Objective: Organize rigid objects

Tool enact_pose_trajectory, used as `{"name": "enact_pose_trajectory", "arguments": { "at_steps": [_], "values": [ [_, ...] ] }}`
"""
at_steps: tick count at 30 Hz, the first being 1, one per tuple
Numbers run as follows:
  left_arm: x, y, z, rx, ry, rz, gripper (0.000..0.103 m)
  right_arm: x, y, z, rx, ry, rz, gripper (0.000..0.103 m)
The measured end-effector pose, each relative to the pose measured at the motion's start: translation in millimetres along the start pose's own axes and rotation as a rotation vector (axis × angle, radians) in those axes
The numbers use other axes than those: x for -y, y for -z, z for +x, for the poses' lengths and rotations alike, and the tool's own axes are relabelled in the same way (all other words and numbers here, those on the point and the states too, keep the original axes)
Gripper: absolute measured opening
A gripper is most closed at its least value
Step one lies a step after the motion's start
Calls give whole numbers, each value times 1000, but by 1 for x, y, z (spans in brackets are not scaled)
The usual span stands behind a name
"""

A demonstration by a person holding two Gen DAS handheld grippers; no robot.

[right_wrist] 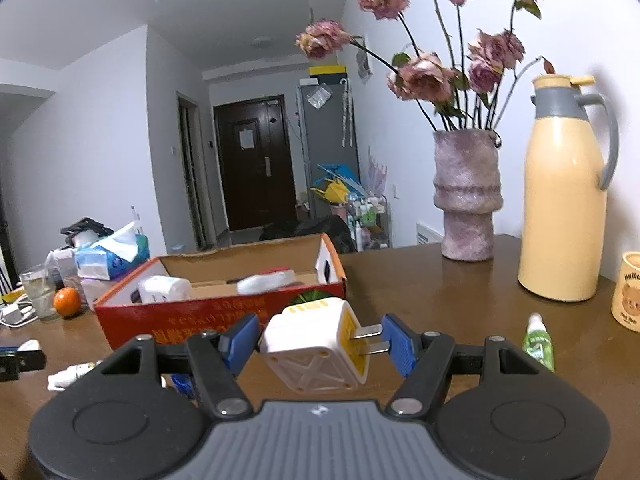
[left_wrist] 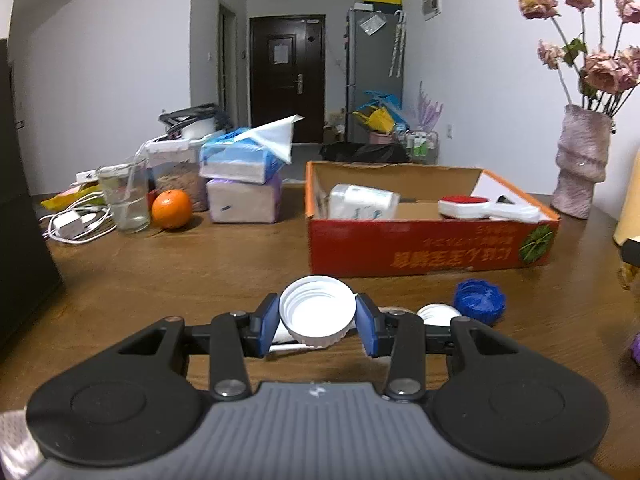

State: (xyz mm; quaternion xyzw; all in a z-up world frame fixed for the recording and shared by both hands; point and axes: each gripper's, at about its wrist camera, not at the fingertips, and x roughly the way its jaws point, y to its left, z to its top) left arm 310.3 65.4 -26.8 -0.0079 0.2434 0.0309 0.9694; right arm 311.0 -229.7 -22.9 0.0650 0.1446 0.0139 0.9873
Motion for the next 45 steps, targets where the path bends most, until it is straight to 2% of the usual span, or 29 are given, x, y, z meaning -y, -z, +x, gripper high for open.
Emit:
{"name": "enact_pose_trajectory", "arguments": {
  "at_steps": [20,36,45],
  "values": [
    [43,-40,21,60,50,-23,42,-33,-35,19,88,-64,22,67],
    [57,-70,58,95,35,-46,42,-38,-52,66,69,-78,25,67],
    [66,-84,85,89,33,-48,42,-36,-62,97,59,-81,35,67]
  ]
}}
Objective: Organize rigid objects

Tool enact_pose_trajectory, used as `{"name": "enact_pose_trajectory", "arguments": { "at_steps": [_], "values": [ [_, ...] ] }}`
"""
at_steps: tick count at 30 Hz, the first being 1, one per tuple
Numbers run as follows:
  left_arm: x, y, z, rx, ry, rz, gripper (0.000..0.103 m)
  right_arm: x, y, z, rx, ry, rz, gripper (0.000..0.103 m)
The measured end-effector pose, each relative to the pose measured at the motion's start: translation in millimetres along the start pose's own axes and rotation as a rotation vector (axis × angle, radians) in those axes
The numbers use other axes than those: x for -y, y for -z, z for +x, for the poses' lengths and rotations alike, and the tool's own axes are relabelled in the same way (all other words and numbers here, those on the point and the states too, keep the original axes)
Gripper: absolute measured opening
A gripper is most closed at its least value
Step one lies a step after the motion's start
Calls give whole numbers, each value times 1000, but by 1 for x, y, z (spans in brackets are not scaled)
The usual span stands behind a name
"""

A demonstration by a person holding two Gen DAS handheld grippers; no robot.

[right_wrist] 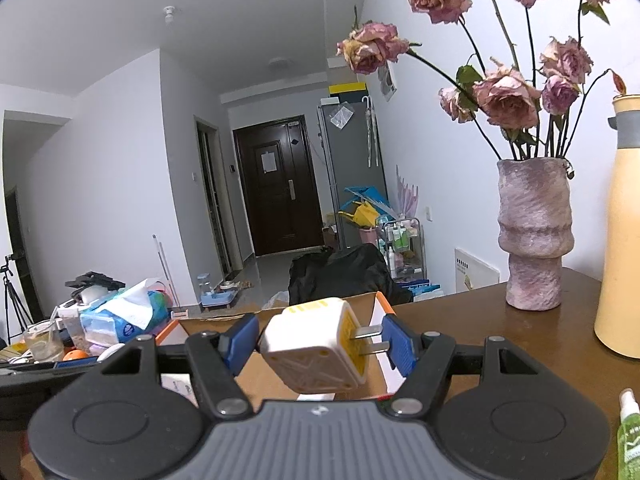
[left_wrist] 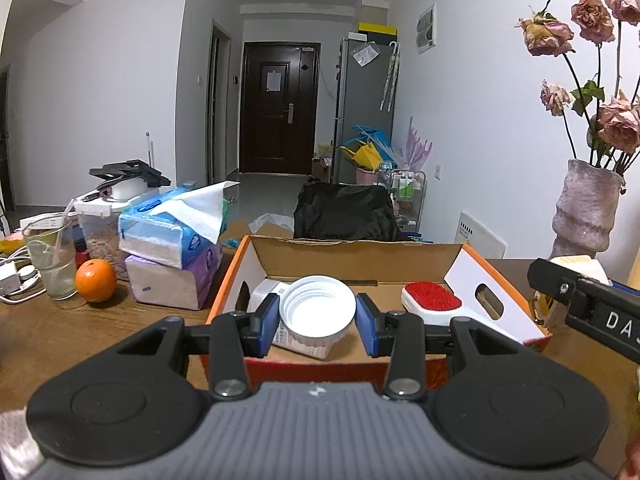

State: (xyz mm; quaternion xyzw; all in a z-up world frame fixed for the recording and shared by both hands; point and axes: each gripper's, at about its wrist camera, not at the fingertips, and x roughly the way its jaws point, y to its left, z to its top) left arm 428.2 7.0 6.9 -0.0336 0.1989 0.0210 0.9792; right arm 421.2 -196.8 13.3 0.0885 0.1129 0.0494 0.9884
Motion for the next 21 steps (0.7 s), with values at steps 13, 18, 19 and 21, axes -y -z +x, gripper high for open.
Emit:
{"name": "enact_pose_trajectory", "arguments": {
  "at_steps": [13,18,19,21],
  "values": [
    [8,-14,44,6,9,25,42,6,-7,54,-23,20,-12,67],
    [12,-19,63,3,13,30,42,7,-9,75,-35,16,-14,67],
    [12,-20,66,1,13,31,42,7,-10,79,-37,10,-12,67],
    [13,-21,73,0,9,36,42,6,-11,86,-39,4,-19,67]
  ]
}}
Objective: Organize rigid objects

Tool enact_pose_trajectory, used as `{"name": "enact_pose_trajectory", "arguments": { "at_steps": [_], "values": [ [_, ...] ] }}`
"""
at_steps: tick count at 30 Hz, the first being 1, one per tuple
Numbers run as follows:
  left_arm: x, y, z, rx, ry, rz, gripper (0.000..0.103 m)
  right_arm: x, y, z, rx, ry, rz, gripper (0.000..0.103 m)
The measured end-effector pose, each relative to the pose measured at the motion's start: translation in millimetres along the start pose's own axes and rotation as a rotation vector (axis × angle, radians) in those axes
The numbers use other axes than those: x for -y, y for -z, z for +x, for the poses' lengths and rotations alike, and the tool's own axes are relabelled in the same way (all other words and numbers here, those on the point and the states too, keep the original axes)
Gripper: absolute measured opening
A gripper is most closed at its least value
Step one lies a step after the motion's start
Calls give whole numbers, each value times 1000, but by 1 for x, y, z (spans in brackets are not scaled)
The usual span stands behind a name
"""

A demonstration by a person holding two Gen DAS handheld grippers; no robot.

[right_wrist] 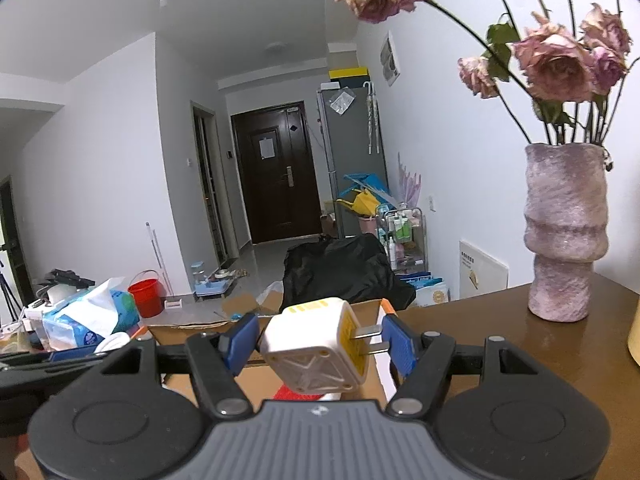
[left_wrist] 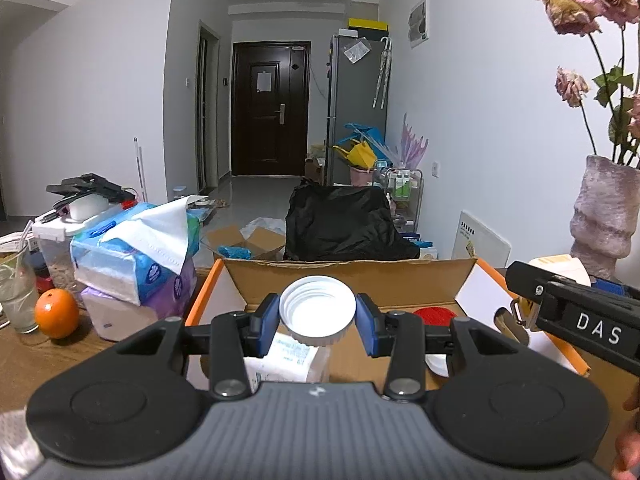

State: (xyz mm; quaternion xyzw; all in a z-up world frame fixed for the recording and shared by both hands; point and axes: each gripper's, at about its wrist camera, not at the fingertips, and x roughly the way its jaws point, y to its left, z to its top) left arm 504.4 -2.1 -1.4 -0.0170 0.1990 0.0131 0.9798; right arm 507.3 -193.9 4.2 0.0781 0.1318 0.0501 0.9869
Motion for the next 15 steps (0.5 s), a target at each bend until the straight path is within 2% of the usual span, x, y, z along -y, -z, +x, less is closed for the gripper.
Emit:
{"name": "enact_pose_trajectory", "arguments": {
  "at_steps": [15],
  "values": [
    [-3,-9,42,-22,-12,23,42,-2,-5,40,-49,-18,-31,67]
  ]
}}
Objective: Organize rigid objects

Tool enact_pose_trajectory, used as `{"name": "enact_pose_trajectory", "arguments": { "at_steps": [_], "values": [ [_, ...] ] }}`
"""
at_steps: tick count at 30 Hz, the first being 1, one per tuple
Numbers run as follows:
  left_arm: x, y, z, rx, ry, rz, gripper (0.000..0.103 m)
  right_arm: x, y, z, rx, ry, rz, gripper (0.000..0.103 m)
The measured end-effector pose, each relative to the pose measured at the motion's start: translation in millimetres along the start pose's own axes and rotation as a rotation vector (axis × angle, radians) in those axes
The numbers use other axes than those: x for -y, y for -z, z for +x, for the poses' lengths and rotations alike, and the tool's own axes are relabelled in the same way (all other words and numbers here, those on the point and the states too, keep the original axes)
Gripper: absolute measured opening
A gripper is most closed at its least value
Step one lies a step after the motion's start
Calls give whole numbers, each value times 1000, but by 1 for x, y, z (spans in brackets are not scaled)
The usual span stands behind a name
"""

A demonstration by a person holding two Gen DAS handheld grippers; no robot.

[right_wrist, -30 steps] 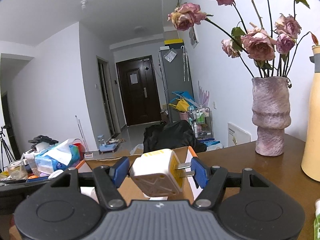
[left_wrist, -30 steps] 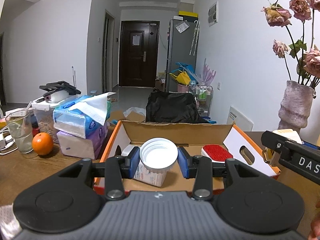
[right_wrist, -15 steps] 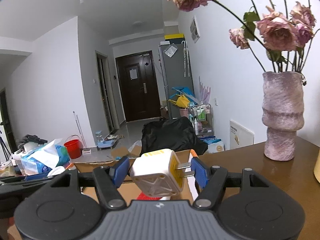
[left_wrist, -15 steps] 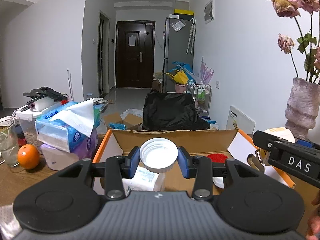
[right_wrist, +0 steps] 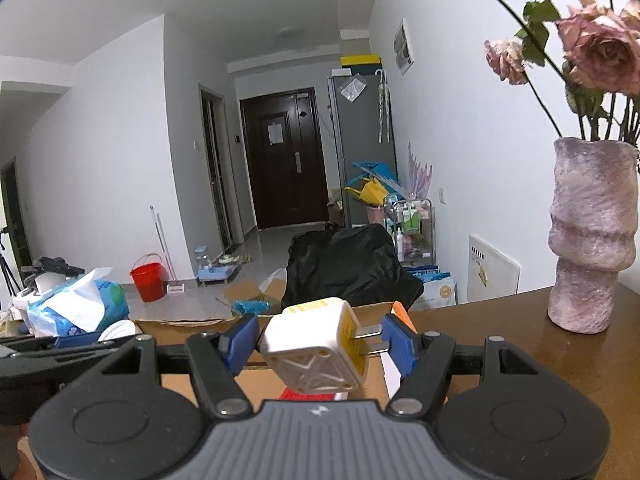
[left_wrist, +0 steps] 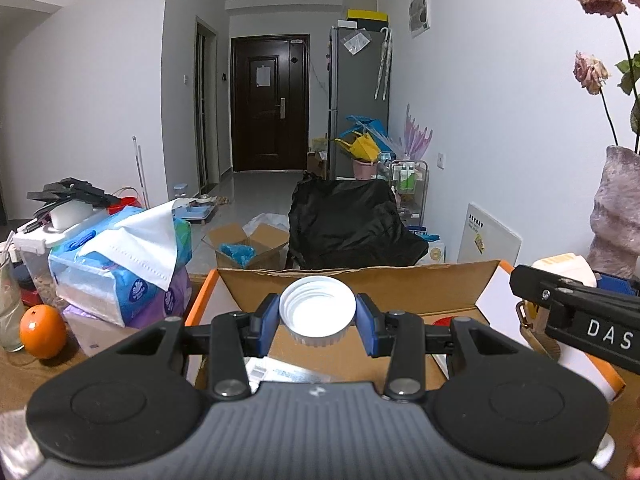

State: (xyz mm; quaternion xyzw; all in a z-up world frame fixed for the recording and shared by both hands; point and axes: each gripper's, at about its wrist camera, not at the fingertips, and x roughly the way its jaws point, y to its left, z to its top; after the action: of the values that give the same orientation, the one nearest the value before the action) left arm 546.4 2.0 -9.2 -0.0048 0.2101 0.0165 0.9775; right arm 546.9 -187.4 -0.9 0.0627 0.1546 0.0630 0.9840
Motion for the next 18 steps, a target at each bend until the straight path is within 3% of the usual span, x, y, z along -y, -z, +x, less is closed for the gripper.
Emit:
{"name": "enact_pose_trajectory", "arguments": {
  "at_steps": [8,9,10,12,14,15,16,18],
  "values": [
    [-2,-1,8,-12,5,11,45,1,-1,13,-37,1,-19,67],
    [-3,-1,8,-10,2,14,56,1,-1,15,-49,2,-23,67],
    [-4,-1,7,-7,-3,15,72,2,-1,16,-55,2,-23,67],
    [-4,-1,4,10,-29,15,87,3,-2,15,-58,18,-20,78],
    [-4,0,2,16,-42,27,91,6,-3,12,-53,27,-14,89],
    [-5,0,1,16,-48,27,100,7,-4,10,-49,31,-10,92],
    [-6,0,1,15,-62,24,103,8,-5,10,-49,36,-4,93],
    [-9,1,0,15,-77,23,103,11,-6,8,-52,38,8,98]
  ]
}}
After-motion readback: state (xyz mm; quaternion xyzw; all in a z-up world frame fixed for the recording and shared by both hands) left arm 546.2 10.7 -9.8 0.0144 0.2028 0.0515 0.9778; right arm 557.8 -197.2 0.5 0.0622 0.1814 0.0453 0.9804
